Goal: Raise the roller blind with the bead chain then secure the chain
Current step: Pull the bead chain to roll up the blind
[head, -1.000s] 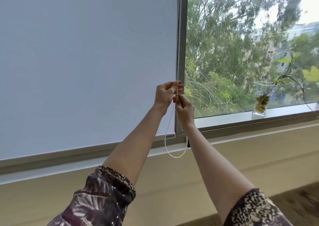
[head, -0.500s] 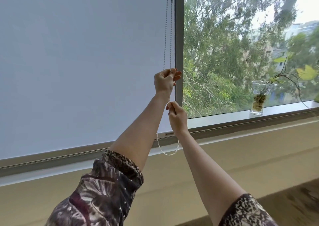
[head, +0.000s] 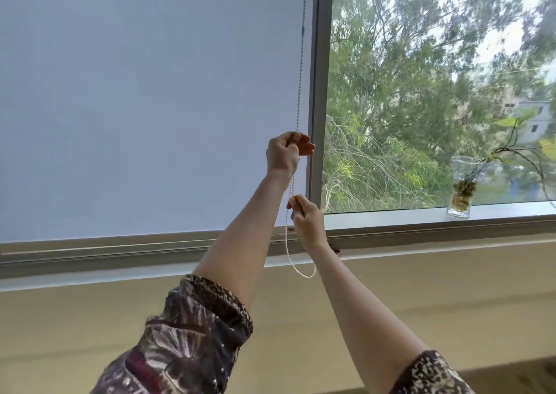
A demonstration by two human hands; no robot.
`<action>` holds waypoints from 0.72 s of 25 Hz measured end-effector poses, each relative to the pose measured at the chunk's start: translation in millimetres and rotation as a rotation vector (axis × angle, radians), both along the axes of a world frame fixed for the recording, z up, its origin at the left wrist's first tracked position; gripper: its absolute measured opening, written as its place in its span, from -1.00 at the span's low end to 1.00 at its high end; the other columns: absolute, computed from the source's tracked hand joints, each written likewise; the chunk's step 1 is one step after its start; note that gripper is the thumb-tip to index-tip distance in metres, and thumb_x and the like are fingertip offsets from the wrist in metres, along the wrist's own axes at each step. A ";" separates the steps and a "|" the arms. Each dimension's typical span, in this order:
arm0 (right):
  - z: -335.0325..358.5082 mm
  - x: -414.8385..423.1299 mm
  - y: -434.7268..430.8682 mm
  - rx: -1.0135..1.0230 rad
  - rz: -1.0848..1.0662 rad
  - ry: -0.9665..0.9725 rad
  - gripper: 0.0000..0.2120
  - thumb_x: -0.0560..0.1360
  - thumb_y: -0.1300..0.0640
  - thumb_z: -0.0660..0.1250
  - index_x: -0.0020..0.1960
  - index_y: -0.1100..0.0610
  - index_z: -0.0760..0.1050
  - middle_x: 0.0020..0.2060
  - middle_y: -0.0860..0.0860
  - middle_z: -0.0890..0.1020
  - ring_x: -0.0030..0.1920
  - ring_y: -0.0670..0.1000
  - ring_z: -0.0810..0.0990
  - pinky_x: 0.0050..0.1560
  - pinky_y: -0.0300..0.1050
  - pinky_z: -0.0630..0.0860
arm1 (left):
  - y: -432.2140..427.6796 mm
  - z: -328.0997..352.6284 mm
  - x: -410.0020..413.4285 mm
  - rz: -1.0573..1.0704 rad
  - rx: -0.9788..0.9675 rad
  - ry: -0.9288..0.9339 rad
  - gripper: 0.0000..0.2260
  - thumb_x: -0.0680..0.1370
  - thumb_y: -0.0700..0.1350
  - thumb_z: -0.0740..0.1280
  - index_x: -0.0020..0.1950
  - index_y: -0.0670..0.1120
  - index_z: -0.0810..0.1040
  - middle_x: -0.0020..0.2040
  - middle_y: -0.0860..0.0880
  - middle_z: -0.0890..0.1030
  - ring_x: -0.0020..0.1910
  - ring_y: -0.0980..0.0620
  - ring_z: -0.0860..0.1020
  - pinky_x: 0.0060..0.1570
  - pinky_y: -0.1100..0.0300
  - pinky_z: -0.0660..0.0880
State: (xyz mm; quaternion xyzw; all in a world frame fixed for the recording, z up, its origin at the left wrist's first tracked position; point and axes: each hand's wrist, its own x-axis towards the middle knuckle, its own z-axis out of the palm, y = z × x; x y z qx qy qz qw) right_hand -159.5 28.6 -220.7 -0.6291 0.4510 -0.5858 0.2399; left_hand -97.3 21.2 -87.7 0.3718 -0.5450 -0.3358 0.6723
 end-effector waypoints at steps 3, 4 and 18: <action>0.8 -13.8 9.8 0.122 0.117 0.014 -0.78 0.60 0.20 0.14 -0.14 0.16 0.51 -0.43 0.10 0.54 -0.45 0.03 0.44 -0.37 -0.12 0.39 | 14.3 -11.1 -1.0 0.048 -0.003 -0.028 -0.75 0.64 -0.26 0.16 0.00 -0.36 0.59 -0.28 -0.13 0.62 -0.50 0.22 0.60 -0.49 0.48 0.43; 5.5 -18.0 13.0 0.178 0.167 -0.003 -0.79 0.60 0.17 0.14 -0.08 0.16 0.53 -0.37 0.14 0.60 -0.42 0.05 0.50 -0.34 -0.10 0.43 | 19.4 -12.9 -1.6 0.067 -0.013 -0.037 -0.75 0.63 -0.26 0.16 -0.03 -0.35 0.60 -0.28 -0.13 0.62 -0.50 0.21 0.60 -0.47 0.48 0.44; 197.8 -38.4 44.6 -0.058 0.250 -0.301 -0.74 0.63 0.13 0.09 0.12 0.23 0.49 -0.08 0.13 0.65 -0.13 0.05 0.64 -0.11 -0.05 0.54 | 61.3 -66.8 -27.3 0.099 -0.006 -0.143 -0.66 0.60 -0.34 0.16 -0.27 -0.10 0.59 -0.40 -0.03 0.62 -0.45 0.09 0.61 -0.34 0.23 0.61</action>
